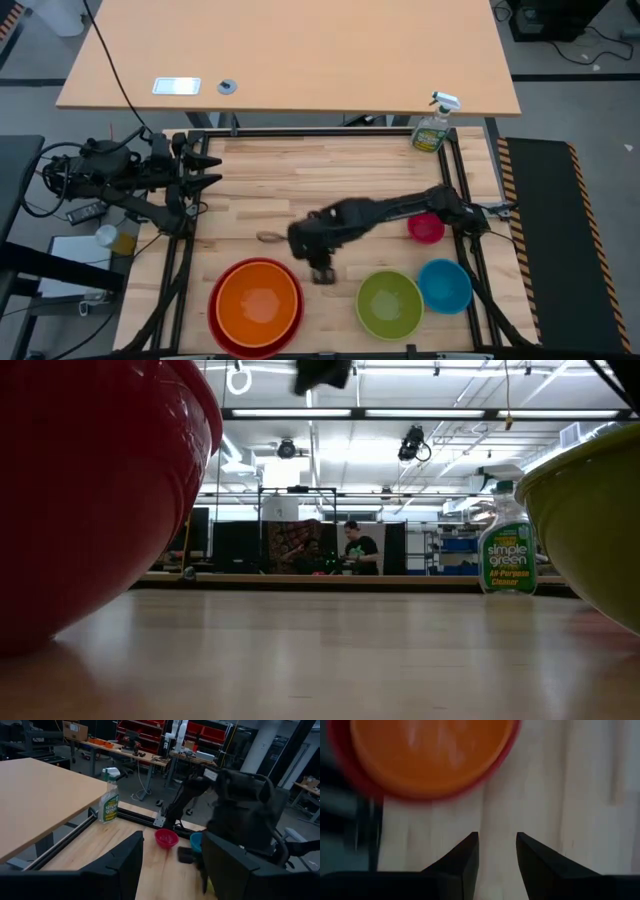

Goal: Nest bowls inside each other
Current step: Stack the green bowl on the orange bowl

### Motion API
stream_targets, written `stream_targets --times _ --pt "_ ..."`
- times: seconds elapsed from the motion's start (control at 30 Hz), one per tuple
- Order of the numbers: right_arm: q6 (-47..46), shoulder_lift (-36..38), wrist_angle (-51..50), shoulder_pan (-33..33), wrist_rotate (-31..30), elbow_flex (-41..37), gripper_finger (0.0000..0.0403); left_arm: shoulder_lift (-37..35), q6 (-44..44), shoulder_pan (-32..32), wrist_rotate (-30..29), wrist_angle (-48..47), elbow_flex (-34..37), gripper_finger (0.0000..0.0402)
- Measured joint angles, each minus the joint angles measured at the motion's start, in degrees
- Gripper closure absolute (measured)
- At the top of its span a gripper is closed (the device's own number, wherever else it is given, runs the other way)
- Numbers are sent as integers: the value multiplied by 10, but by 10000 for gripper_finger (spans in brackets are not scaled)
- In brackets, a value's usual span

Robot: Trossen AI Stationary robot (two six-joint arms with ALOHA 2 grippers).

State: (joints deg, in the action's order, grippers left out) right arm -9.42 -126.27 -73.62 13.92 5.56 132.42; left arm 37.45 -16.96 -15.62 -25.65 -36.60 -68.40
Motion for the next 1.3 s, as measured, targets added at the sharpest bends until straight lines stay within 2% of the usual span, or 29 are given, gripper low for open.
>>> stream_targets --times 0.1,0.23,0.4,0.6,0.83,1.1,1.3 --pt "48 7 -42 30 -5 -31 265 0 1 0 0 -5 0 198" --pt "55 9 -86 61 -23 -87 261 0 1 0 0 -14 0 198" --pt "50 13 -120 81 11 -151 248 0 1 0 0 -18 0 198" --pt "69 39 -124 107 17 -227 229 0 1 0 0 -18 0 198" --pt "63 57 -88 116 14 -311 232 0 -2 0 0 -18 0 198" --pt "48 56 -71 116 -2 -340 265 0 -4 0 0 -18 0 198" --pt "29 56 -73 117 0 -340 270 0 -4 0 0 -18 0 198"
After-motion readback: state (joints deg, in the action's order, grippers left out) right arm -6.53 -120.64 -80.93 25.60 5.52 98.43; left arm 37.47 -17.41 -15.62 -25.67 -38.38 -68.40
